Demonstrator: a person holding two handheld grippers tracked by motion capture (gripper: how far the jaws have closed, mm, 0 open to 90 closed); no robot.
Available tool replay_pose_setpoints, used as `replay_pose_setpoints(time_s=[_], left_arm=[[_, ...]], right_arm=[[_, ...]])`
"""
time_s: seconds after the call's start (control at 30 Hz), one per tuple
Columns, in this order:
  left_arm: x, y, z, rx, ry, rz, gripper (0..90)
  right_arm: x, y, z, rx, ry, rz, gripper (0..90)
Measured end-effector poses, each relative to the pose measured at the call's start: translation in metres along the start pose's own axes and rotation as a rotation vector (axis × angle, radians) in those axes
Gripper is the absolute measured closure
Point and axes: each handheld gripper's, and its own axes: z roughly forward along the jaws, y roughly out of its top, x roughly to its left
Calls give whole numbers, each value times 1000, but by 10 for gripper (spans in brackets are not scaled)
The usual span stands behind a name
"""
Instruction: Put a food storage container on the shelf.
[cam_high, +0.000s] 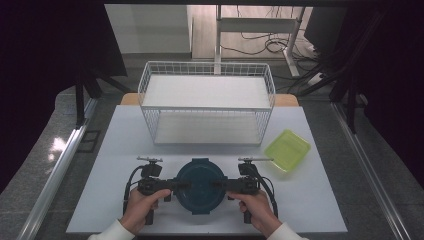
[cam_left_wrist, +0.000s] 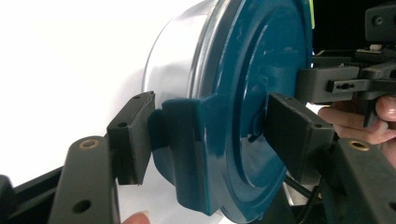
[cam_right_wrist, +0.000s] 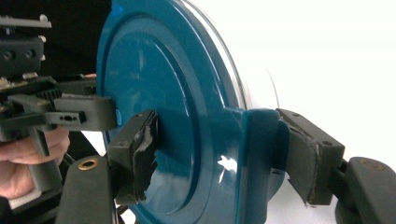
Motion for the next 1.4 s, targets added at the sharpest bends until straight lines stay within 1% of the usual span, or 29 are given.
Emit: replay_pose_setpoints(time_s=[0.07, 0.27, 0.4, 0.43, 0.67, 0.8, 0.93, 1.07, 1.13, 1.17, 1.23, 1.4], left_arm=[[-1, 1, -1, -1, 3, 11, 354], [-4, 5, -1, -11, 5, 30, 355], [-8, 8, -4, -26, 0, 44, 356], [-10, 9, -5, -29, 1, 53, 356], [-15, 14, -5, -36, -6, 69, 357], [-19, 20, -5, -38, -11, 80, 359], [-23, 27, -7, -53, -14, 91, 360], [-30, 36, -14, -74, -15, 107, 362], [-31, 38, -16, -80, -15, 111, 362], [-33, 40, -17, -84, -15, 111, 362], [-36, 43, -20, -94, -17, 107, 362], [-41, 51, -28, -114, -17, 119, 363]], right_arm=[[1, 1, 0, -2, -3, -18, 321], [2, 4, -3, -14, -3, -29, 321], [6, 8, -9, -32, -7, -62, 321], [7, 8, -10, -36, -9, -67, 321], [10, 12, -17, -49, -14, -88, 321], [11, 16, -22, -58, -21, -106, 321], [13, 22, -27, -71, -22, -114, 322], [21, 31, -34, -92, -26, -137, 322], [22, 33, -36, -96, -27, -141, 322], [26, 37, -39, -103, -26, -150, 321], [28, 39, -40, -109, -27, -156, 321], [37, 49, -46, -120, -28, -173, 321]])
